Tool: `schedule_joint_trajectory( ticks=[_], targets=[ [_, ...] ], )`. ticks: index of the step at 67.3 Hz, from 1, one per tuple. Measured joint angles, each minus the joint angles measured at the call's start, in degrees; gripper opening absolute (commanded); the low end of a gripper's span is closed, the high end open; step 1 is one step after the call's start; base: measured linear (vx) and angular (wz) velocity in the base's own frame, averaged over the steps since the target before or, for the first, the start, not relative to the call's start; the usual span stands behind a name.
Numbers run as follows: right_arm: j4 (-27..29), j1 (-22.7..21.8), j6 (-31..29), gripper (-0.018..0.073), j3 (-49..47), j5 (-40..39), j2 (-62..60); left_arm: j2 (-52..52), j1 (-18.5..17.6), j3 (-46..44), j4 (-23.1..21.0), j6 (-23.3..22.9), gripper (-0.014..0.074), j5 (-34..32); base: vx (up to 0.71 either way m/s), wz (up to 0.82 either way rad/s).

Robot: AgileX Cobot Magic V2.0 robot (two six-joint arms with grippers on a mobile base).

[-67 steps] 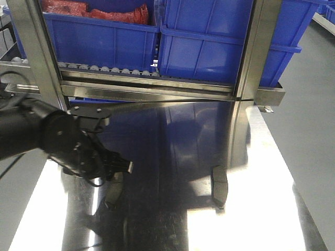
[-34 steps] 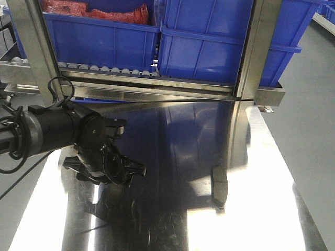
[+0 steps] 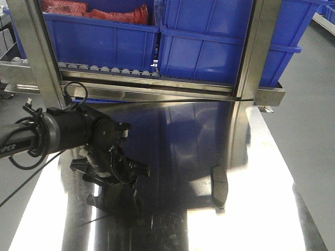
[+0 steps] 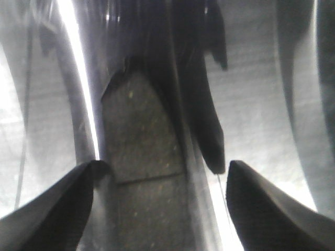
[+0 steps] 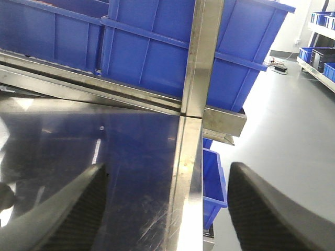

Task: Move and align brake pads A on conveyor
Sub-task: 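Lower the left gripper onto the brake pad nearest it, then close the left gripper on the brake pad and lift it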

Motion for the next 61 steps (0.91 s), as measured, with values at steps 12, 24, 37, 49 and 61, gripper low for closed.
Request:
schedule_joint_trajectory(
  ticks=[12,24,37,49,61],
  targets=[
    [0.0,0.0,0.0,0.0484,0.0,0.0,0.0,1.59,0.0,-1.19,0.13,-1.29,0.0505,1.5,0.0,0.0],
    [0.0,0.0,0.0,0.0484,0.0,0.0,0.0,2.26,0.0,-1.96,0.35,-1.76,0.045,2.67,0.0,0.0],
    [0.0,0.0,0.0,0.0484,0.0,0.0,0.0,2.32,0.06,-1.96,0.98,-1.89,0.0199,3.29,0.0,0.0],
    [0.0,0.0,0.0,0.0484,0.0,0.0,0.0,2.25,0.07,-2.13,1.09,-1.57,-0.0008,3.42,0.0,0.0],
    [0.0,0.0,0.0,0.0484,0.0,0.0,0.0,0.27,-0.79,-1.57,1.74,0.56,-0.0008,3.44,0.0,0.0]
  ],
)
